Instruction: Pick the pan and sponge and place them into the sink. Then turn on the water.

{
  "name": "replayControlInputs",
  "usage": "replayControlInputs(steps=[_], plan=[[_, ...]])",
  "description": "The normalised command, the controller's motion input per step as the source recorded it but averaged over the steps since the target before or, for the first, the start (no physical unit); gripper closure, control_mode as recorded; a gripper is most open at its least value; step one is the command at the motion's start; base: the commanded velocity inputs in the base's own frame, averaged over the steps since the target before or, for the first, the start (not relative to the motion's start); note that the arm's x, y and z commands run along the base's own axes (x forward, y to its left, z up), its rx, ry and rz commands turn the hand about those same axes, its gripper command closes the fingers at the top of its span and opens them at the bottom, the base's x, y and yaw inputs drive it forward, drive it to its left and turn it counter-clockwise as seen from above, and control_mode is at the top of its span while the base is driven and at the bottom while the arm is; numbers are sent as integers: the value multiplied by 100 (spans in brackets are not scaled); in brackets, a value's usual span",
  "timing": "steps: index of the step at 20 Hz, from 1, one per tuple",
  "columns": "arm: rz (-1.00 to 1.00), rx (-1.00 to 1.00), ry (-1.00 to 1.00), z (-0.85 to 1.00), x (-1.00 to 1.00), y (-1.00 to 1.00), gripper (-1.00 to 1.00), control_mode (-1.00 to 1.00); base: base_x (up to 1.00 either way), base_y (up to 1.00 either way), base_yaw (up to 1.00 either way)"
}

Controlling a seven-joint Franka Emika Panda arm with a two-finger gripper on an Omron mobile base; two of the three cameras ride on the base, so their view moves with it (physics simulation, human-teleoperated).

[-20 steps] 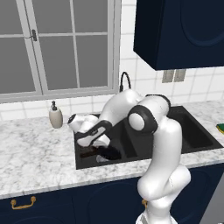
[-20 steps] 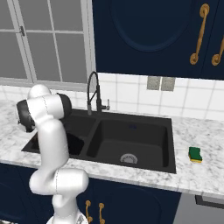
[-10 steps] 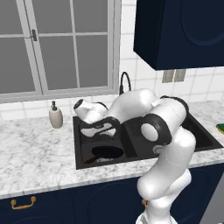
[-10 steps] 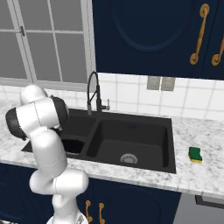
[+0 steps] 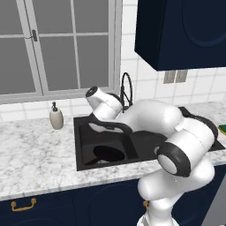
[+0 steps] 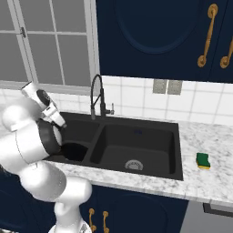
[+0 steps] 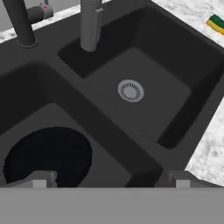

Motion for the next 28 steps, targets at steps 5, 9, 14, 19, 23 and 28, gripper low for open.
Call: replayControlInputs(steps=[5,9,14,19,23,28], plan=[[24,34,0,11,-35,-88,-100,-100,0,0,0],[41,9,1,34,-47,-66,-100,-100,0,0,0],[36,-6,7,34,-30,-76,-100,-100,0,0,0],[24,-1,18,30,0,-99,-100,-100,0,0,0],[5,0,26,6,9,-100,-100,-100,0,0,0],[-11,-3,23,-12,42,-100,-100,-100,0,0,0]])
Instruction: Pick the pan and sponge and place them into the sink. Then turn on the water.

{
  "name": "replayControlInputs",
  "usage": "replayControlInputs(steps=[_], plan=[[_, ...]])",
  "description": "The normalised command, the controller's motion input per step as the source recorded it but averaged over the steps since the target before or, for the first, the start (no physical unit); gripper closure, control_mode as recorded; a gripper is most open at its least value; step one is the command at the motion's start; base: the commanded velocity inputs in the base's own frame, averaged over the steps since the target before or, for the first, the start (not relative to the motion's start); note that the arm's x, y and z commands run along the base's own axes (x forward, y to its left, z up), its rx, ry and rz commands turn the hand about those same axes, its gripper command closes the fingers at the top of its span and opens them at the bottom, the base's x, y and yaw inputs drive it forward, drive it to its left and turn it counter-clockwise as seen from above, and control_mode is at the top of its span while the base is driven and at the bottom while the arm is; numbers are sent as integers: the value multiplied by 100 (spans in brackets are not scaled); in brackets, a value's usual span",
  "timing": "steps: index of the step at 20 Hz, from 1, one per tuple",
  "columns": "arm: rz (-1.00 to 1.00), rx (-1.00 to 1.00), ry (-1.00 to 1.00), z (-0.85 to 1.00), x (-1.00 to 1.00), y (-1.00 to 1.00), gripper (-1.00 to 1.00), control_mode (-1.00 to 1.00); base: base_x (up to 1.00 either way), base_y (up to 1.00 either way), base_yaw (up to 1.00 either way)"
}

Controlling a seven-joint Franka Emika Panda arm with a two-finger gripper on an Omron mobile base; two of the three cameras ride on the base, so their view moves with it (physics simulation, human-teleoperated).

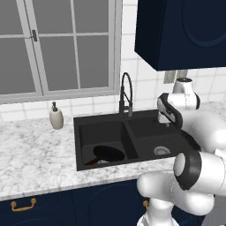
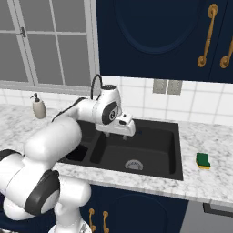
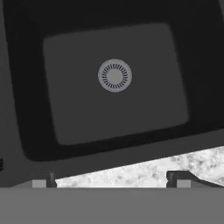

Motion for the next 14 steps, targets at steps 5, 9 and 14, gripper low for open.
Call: replayControlInputs(steps=[5,9,14], plan=[[-16,0,17,-29,64,-100,-100,-100,0,0,0],[-11,4,14,-55,65,-100,-100,-100,0,0,0],[-1,9,1,-39,28,-100,-100,-100,0,0,0]])
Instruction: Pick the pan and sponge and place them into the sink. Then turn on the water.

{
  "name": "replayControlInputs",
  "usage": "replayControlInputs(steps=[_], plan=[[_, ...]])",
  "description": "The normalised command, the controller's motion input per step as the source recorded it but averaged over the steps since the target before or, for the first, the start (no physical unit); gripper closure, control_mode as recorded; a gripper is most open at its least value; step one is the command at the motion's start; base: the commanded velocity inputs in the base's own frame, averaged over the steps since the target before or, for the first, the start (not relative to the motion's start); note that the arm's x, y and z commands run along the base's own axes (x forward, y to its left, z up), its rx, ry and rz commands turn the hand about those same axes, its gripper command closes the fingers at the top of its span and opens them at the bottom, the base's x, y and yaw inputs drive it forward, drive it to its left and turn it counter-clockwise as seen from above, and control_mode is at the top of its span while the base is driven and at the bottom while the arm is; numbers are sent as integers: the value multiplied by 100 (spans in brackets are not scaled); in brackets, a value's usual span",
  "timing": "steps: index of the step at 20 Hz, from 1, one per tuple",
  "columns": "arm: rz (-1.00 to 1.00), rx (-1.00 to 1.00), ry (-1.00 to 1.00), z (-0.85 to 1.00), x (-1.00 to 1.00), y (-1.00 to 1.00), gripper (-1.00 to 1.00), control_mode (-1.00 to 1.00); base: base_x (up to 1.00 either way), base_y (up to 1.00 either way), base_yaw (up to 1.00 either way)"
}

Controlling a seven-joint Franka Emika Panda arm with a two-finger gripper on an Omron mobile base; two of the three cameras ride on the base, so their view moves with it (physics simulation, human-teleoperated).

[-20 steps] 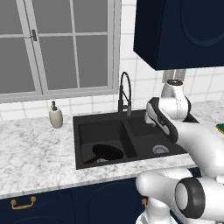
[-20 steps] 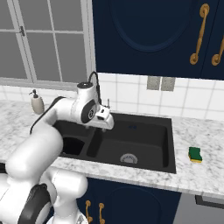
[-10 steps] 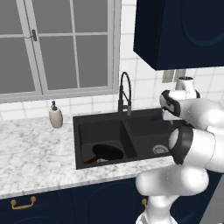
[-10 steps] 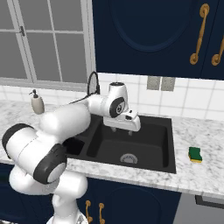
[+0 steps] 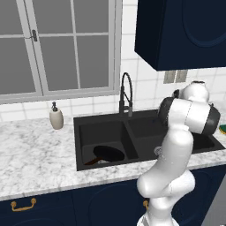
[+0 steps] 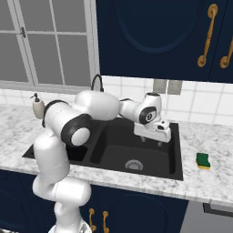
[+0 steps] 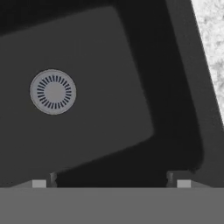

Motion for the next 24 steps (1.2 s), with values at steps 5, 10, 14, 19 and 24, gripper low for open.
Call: replayControlInputs(steps=[5,10,14,19,24], plan=[[0,6,0,-10,0,-53,-100,-100,0,0,0],[5,2,-7,-12,0,-74,-100,-100,0,0,0],[10,0,-16,-31,-1,-71,-100,-100,0,0,0],[14,-7,-27,-18,-1,-67,-100,-100,0,0,0],[9,-19,-7,-1,0,-37,-100,-100,0,0,0]])
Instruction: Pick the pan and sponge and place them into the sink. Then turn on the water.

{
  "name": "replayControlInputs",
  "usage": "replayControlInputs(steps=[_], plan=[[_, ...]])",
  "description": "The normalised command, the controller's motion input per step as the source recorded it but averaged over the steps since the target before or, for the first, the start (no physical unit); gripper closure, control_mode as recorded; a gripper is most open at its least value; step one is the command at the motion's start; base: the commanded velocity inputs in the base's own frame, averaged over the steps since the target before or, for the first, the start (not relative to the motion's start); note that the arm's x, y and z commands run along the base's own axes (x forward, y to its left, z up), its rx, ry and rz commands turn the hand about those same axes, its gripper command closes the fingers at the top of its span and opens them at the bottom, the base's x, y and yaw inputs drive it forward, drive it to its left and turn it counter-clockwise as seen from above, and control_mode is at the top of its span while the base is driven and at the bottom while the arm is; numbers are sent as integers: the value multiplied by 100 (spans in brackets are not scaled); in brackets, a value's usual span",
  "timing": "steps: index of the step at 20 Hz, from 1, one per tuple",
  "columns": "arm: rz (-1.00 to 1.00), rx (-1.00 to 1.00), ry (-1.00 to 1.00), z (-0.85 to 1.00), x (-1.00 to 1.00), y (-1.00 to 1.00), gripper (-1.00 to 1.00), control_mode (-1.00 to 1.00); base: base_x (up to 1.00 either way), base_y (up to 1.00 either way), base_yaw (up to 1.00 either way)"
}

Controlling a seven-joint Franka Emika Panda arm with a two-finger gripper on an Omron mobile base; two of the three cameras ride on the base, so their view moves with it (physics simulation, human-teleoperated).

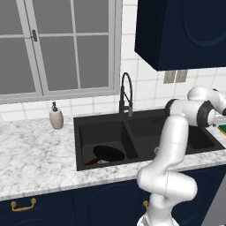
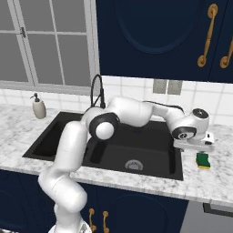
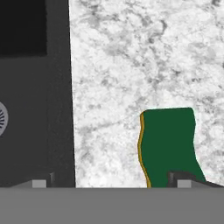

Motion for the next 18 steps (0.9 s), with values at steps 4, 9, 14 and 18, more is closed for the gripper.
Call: replayControlInputs(steps=[4,9,14,18], plan=[[4,-27,1,-15,0,-12,-100,-100,0,0,0],[3,-14,1,-31,0,-31,-100,-100,0,0,0],[3,-2,4,-19,0,-48,-100,-100,0,0,0],[3,0,11,-10,0,-54,-100,-100,0,0,0]])
